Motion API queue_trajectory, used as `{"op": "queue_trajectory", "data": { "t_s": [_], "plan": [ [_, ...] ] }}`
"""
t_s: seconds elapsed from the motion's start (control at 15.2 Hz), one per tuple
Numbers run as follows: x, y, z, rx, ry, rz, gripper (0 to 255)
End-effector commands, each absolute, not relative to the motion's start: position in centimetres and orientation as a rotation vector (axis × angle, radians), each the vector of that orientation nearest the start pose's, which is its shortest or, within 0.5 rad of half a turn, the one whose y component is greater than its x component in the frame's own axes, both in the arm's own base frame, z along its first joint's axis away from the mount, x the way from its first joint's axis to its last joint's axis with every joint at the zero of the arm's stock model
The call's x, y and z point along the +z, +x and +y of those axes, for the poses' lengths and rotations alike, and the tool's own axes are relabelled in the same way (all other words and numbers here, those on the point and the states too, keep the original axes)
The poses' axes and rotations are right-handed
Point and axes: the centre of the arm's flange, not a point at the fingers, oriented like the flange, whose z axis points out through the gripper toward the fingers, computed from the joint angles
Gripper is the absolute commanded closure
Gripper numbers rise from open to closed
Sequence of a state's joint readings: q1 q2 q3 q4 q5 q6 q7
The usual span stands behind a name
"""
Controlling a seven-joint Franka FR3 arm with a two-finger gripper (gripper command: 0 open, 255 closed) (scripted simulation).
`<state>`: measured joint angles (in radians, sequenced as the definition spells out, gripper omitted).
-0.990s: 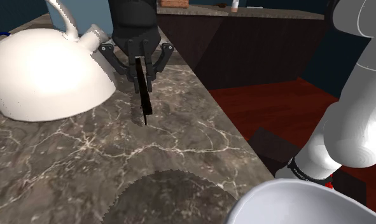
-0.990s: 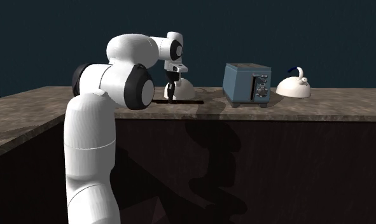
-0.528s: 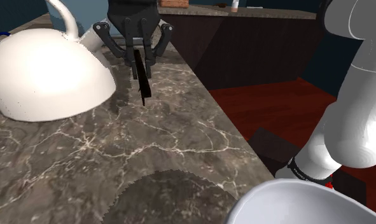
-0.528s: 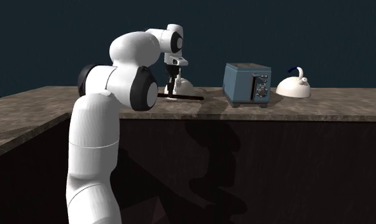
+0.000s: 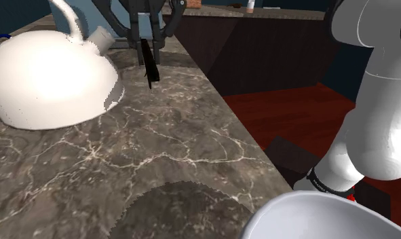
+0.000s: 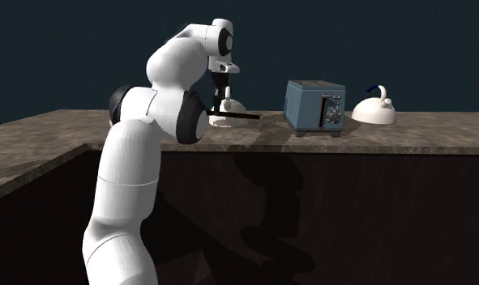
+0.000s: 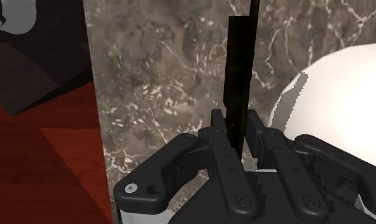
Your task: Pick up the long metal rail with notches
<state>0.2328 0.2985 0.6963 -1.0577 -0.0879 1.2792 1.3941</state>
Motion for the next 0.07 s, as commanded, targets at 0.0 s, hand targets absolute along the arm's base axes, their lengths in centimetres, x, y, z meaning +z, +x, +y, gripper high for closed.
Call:
{"op": "queue_trajectory", "data": {
  "t_s": [0.0],
  "plan": [
    [69.55,42.45,41.14,0.158,-3.005,0.786,255]
  ]
}}
